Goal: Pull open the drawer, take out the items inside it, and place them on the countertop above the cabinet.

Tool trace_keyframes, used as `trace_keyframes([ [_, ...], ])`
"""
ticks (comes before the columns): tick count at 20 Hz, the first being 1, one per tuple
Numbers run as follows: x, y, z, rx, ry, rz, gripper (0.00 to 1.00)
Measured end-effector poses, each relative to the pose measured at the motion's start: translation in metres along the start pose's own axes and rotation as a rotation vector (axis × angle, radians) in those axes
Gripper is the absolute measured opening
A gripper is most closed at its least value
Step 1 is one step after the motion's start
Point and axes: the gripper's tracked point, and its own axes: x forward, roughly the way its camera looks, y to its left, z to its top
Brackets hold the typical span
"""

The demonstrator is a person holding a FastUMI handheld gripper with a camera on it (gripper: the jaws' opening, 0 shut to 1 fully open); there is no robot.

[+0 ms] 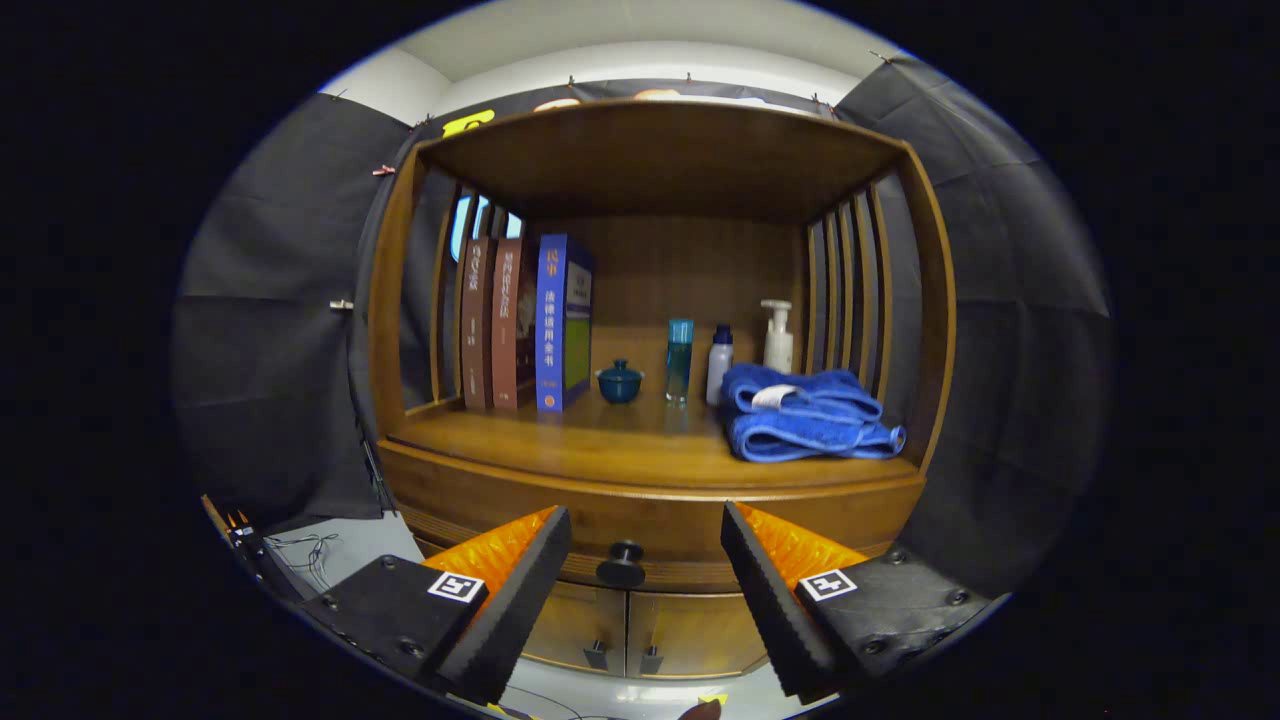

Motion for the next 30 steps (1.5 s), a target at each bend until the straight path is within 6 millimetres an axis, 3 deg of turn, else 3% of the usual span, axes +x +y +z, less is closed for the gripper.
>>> trace_keyframes([
  [8, 0.062, 0.007, -0.063, 0.025, 0.110, -0.003, 0.97],
  [10, 0.068, 0.018, -0.076, 0.061, 0.147, 0.013, 0.75],
  [12, 0.075, 0.014, -0.083, 0.055, 0.170, -0.017, 0.54],
  [13, 0.081, 0.015, -0.085, 0.065, 0.150, -0.019, 0.54],
  [17, 0.072, 0.013, -0.081, 0.018, 0.136, -0.034, 0.29],
  [19, 0.072, 0.014, -0.083, 0.033, 0.144, -0.030, 0.30],
  [22, 0.057, 0.013, -0.085, 0.045, 0.152, -0.029, 0.29],
  [30, -0.016, 0.016, -0.091, 0.091, 0.144, -0.018, 0.29],
])
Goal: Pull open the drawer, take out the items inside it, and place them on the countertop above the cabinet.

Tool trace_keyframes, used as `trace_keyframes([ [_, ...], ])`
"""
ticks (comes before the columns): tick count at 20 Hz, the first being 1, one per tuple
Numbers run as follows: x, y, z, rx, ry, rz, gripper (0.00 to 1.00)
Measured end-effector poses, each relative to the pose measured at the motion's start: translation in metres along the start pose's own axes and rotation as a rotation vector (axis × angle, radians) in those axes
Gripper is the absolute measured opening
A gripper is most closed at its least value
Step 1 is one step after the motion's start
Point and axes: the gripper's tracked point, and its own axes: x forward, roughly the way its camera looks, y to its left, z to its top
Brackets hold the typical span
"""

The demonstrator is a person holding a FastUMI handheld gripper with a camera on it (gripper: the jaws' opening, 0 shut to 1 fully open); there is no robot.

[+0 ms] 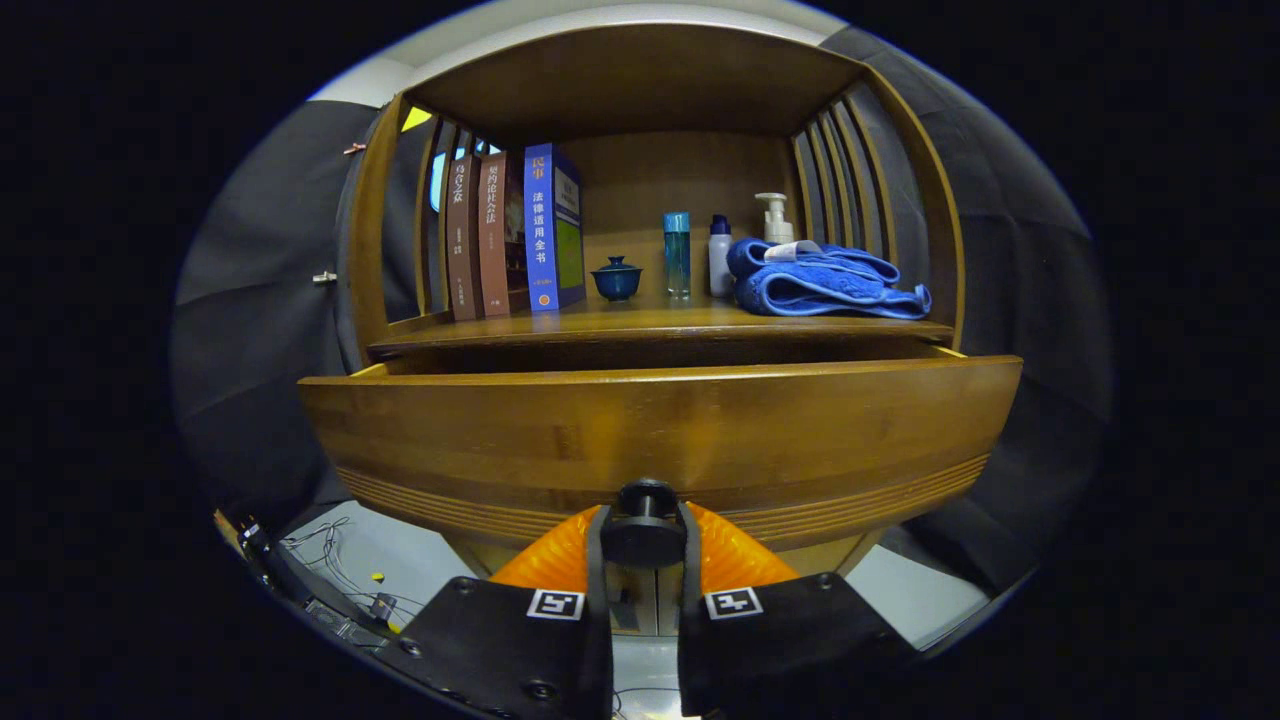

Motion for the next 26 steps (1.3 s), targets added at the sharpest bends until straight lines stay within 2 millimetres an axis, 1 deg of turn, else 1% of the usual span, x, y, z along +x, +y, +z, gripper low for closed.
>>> trace_keyframes([
  [5, -0.037, 0.002, -0.010, -0.011, -0.001, 0.013, 0.29],
  [8, -0.053, 0.003, -0.015, -0.023, 0.005, 0.023, 0.29],
  [12, -0.066, 0.002, -0.028, -0.025, 0.030, 0.026, 0.29],
  [13, -0.066, 0.003, -0.024, -0.027, 0.009, 0.026, 0.29],
  [14, -0.066, 0.003, -0.028, -0.034, 0.024, 0.024, 0.30],
  [16, -0.067, 0.002, -0.028, -0.055, 0.031, 0.024, 0.29],
  [17, -0.068, 0.003, -0.028, -0.061, 0.032, 0.026, 0.39],
  [19, -0.073, 0.002, -0.019, -0.053, 0.004, 0.033, 0.59],
  [21, -0.079, -0.003, -0.009, -0.039, -0.029, 0.035, 0.78],
  [23, -0.091, -0.006, 0.015, -0.040, -0.070, 0.040, 0.98],
  [24, -0.098, -0.007, 0.028, -0.036, -0.095, 0.049, 0.98],
  [26, -0.113, 0.004, 0.060, 0.006, -0.146, 0.120, 0.98],
])
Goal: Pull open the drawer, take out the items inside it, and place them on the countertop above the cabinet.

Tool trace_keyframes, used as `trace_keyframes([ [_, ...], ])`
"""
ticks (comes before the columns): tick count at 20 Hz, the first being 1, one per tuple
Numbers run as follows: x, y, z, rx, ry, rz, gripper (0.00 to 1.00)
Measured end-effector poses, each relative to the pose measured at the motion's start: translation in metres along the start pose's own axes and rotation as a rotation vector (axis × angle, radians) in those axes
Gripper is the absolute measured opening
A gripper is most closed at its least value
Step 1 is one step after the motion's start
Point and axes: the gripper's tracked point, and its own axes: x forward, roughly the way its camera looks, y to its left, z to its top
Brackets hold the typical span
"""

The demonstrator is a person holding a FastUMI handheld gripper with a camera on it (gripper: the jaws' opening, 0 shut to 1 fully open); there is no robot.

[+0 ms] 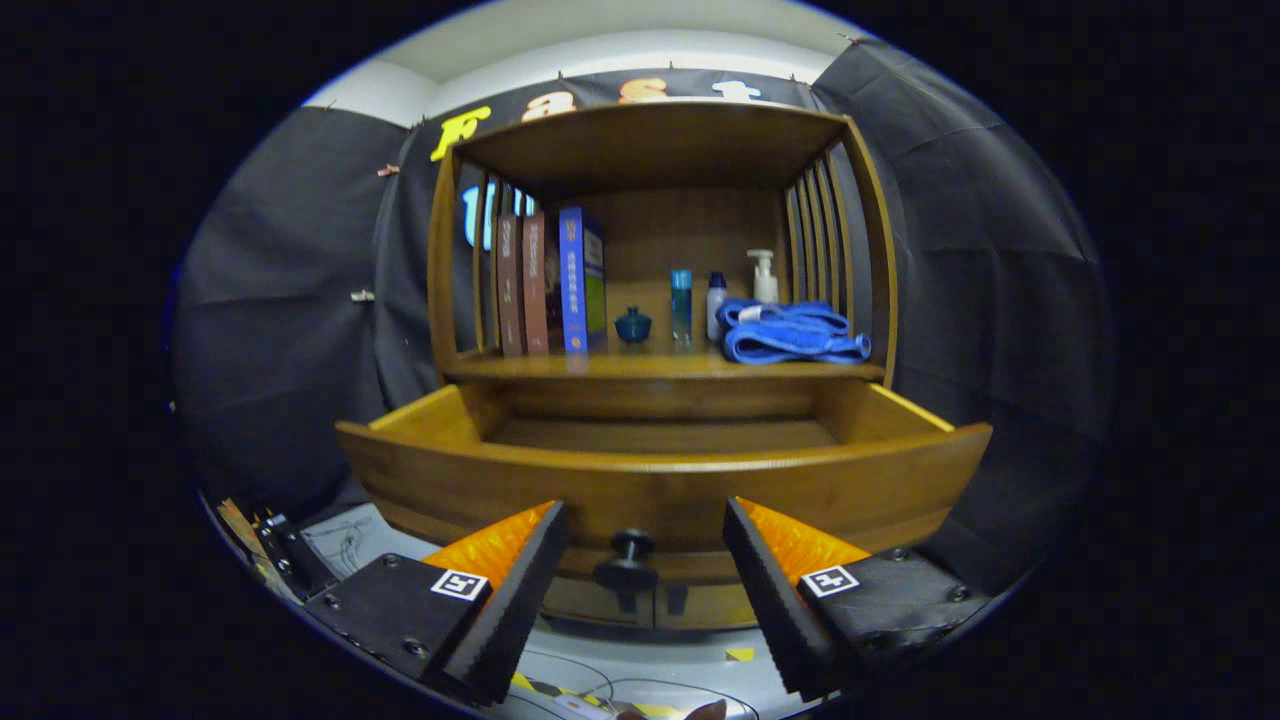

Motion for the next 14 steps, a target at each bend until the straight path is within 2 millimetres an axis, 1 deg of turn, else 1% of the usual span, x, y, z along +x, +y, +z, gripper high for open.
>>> trace_keyframes([
  [1, 0.000, 0.002, 0.019, 0.027, -0.021, 0.022, 0.99],
  [3, 0.008, -0.004, 0.039, 0.057, 0.020, 0.024, 0.99],
  [4, 0.016, -0.012, 0.046, 0.062, 0.059, 0.008, 0.99],
  [5, 0.028, -0.019, 0.054, 0.060, 0.102, -0.012, 0.99],
  [7, 0.053, -0.029, 0.057, 0.034, 0.220, -0.037, 0.99],
  [8, 0.067, -0.029, 0.057, 0.030, 0.280, -0.035, 0.98],
  [10, 0.093, -0.025, 0.047, 0.038, 0.420, -0.019, 0.99],
  [11, 0.103, -0.025, 0.039, 0.046, 0.502, -0.017, 0.99],
  [13, 0.126, -0.018, 0.017, 0.060, 0.629, -0.014, 0.99],
  [14, 0.136, -0.017, 0.004, 0.054, 0.695, -0.023, 0.99],
])
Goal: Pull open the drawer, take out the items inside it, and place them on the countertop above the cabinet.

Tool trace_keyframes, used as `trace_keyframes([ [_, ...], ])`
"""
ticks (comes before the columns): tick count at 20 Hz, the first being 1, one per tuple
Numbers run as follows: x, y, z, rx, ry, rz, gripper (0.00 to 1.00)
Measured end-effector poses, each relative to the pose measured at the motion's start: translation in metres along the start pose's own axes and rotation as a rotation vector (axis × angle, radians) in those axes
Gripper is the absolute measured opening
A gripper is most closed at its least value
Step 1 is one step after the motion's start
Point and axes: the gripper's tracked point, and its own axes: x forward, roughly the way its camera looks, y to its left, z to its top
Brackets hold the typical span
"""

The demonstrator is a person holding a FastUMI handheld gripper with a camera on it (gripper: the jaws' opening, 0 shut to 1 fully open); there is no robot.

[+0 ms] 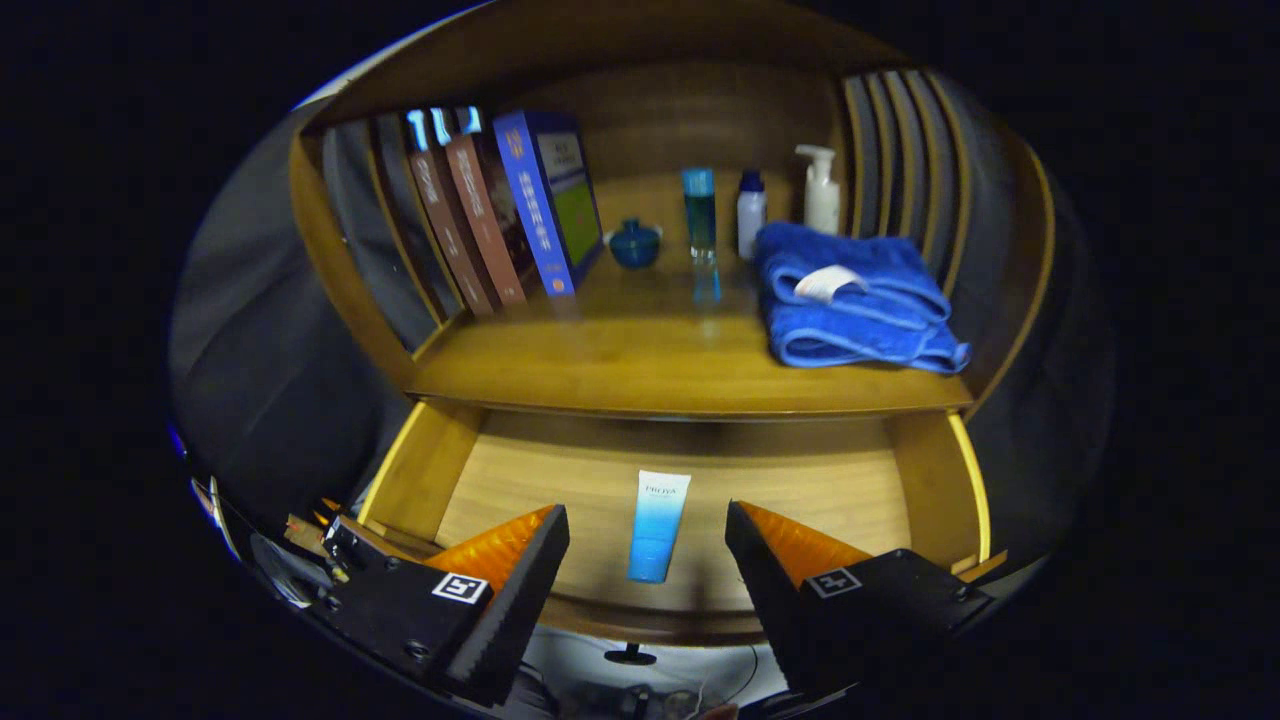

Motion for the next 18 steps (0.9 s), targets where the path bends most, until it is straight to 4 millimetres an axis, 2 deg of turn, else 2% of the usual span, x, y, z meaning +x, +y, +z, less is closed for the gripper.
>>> trace_keyframes([
  [5, 0.065, -0.007, -0.040, 0.002, 0.275, -0.050, 0.99],
  [8, 0.094, -0.017, -0.060, -0.022, 0.352, -0.094, 0.99],
  [9, 0.093, -0.017, -0.064, -0.016, 0.372, -0.104, 0.97],
  [11, 0.104, -0.019, -0.071, -0.031, 0.404, -0.120, 0.85],
  [13, 0.104, -0.019, -0.077, -0.060, 0.415, -0.135, 0.72],
  [14, 0.102, -0.020, -0.072, -0.076, 0.422, -0.139, 0.61],
  [15, 0.101, -0.018, -0.075, -0.107, 0.426, -0.124, 0.49],
  [16, 0.099, -0.018, -0.074, -0.126, 0.431, -0.111, 0.42],
  [18, 0.095, -0.014, -0.070, -0.047, 0.412, -0.093, 0.31],
])
